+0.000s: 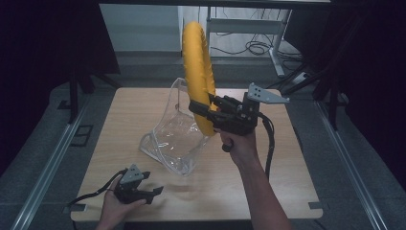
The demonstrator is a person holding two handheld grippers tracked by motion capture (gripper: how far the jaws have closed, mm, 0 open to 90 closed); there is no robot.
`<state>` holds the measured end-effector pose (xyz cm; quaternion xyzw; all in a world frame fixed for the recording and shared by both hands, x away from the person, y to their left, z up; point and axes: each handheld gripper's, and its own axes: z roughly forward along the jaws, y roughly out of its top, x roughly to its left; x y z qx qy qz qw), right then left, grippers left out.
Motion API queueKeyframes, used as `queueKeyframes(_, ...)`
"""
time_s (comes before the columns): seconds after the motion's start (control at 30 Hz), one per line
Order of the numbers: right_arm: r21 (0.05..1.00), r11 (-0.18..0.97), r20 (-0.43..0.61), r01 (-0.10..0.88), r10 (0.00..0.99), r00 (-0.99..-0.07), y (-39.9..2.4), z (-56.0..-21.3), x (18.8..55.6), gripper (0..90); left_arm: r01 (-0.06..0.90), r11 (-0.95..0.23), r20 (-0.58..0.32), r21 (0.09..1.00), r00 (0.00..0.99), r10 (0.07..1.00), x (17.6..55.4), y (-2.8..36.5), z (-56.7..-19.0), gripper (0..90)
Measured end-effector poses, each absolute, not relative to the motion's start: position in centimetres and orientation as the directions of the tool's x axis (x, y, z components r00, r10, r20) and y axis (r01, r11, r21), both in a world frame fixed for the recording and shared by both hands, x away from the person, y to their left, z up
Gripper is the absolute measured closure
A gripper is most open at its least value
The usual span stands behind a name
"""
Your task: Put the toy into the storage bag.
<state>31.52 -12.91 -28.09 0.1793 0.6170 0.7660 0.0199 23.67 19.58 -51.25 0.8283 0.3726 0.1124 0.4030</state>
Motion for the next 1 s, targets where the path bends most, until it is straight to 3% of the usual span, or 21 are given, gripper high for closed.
queueKeyframes(1.0, 0.940, -0.233, 0.293, 0.249, 0.178, -0.939, -9.0, -30.5, 31.9, 51.1, 0.526, -0.404, -0.112, 0.748, 0.700, 0.705, 23.7, 19.5, -51.4, 22.9)
